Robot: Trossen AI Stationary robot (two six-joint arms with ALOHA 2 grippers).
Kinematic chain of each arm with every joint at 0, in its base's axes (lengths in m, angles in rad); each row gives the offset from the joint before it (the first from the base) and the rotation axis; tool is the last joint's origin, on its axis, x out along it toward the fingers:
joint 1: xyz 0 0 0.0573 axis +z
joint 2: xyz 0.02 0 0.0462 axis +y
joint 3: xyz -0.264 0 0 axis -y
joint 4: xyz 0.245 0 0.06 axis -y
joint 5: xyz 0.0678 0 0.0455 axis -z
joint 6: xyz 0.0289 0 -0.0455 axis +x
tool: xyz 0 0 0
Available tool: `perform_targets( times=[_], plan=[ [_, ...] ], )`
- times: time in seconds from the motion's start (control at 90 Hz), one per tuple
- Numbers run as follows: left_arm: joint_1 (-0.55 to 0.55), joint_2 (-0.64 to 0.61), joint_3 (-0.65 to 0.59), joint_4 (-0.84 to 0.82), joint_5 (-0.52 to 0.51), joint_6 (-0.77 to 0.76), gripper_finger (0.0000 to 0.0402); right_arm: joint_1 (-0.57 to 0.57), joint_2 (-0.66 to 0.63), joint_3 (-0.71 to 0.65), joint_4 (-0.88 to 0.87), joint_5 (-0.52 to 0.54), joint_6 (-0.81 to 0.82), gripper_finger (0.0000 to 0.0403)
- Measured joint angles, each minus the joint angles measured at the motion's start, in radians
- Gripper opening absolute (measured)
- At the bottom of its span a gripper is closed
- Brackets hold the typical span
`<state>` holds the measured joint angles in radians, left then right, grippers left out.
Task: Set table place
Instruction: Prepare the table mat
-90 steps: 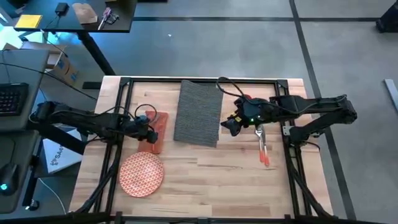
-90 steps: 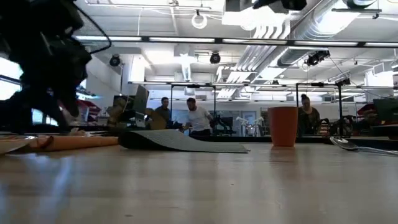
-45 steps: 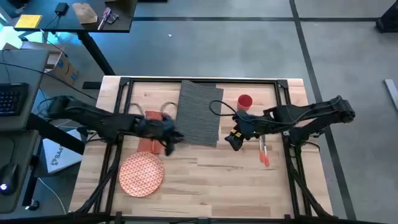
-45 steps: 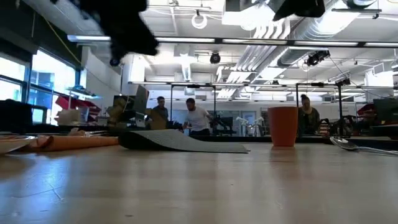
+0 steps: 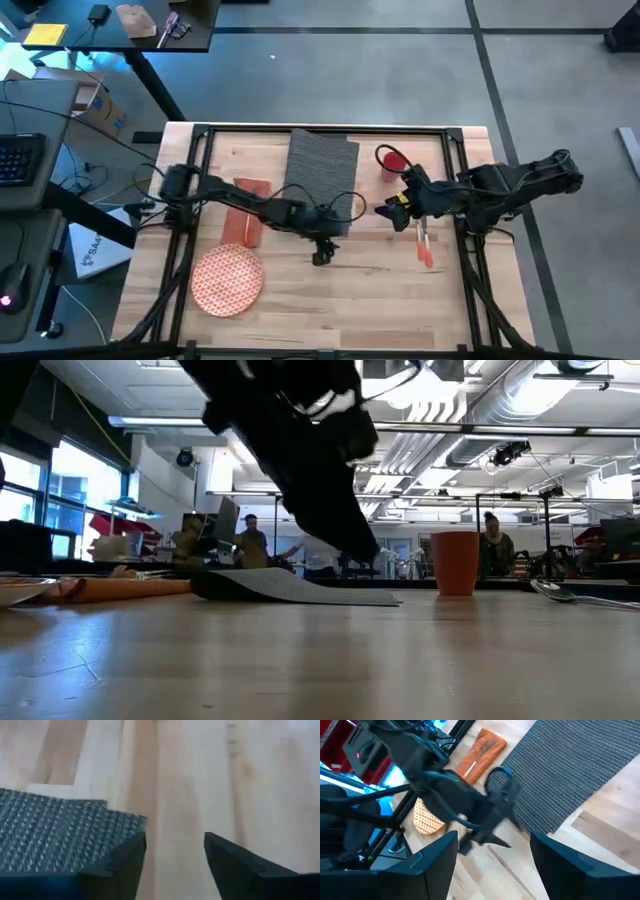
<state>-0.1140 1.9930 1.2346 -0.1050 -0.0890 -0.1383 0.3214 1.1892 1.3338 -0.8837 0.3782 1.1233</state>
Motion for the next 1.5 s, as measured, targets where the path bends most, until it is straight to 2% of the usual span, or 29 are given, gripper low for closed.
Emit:
perform_targets(
  times=[0.233, 0.356, 0.456, 0.578, 0.611, 0.789, 1.044, 1.144, 1.278, 1.4, 1.5],
  plan=[
    [0.002, 0.091, 0.023, -0.009, -0.147, -0.085, 0.0206, 0.044, 0.0, 0.0, -0.003, -0.013, 0.03, 0.0233],
    [0.001, 0.115, 0.027, -0.044, -0.162, -0.207, 0.0198, 0.07, 0.0, 0.0, -0.003, -0.013, 0.05, 0.0233],
    [0.002, 0.13, 0.029, -0.078, -0.153, -0.3, 0.0152, 0.086, 0.0, 0.0, -0.003, -0.014, 0.055, 0.0233],
    [0.002, 0.123, 0.029, -0.101, -0.133, -0.352, 0.004, 0.093, 0.0, 0.0, -0.003, -0.014, 0.054, 0.0233],
    [0.002, 0.119, 0.027, -0.1, -0.127, -0.348, 0.0022, 0.093, 0.0, 0.0, -0.003, -0.014, 0.049, 0.0233],
    [0.002, 0.019, 0.013, -0.186, -0.16, -0.363, 0.0002, 0.093, 0.0, 0.0, -0.004, -0.014, 0.023, 0.0233],
    [-0.053, -0.297, 0.017, -0.38, -0.468, -0.504, 0.0, 0.079, 0.002, -0.006, -0.019, -0.02, 0.001, 0.0233],
    [-0.095, -0.423, 0.018, -0.473, -0.624, -0.617, 0.0, 0.039, 0.034, -0.006, -0.018, -0.056, -0.036, 0.0233],
    [-0.161, -0.555, 0.019, -0.655, -0.841, -0.765, 0.0, -0.061, 0.134, -0.006, -0.017, -0.115, -0.166, 0.0219],
    [-0.196, -0.62, 0.018, -0.82, -0.941, -0.873, 0.0, -0.169, 0.272, -0.007, 0.001, -0.128, -0.325, 0.019],
    [-0.198, -0.629, 0.018, -0.907, -0.955, -0.924, 0.0, -0.254, 0.396, -0.007, 0.097, -0.175, -0.458, 0.0156]
  ],
)
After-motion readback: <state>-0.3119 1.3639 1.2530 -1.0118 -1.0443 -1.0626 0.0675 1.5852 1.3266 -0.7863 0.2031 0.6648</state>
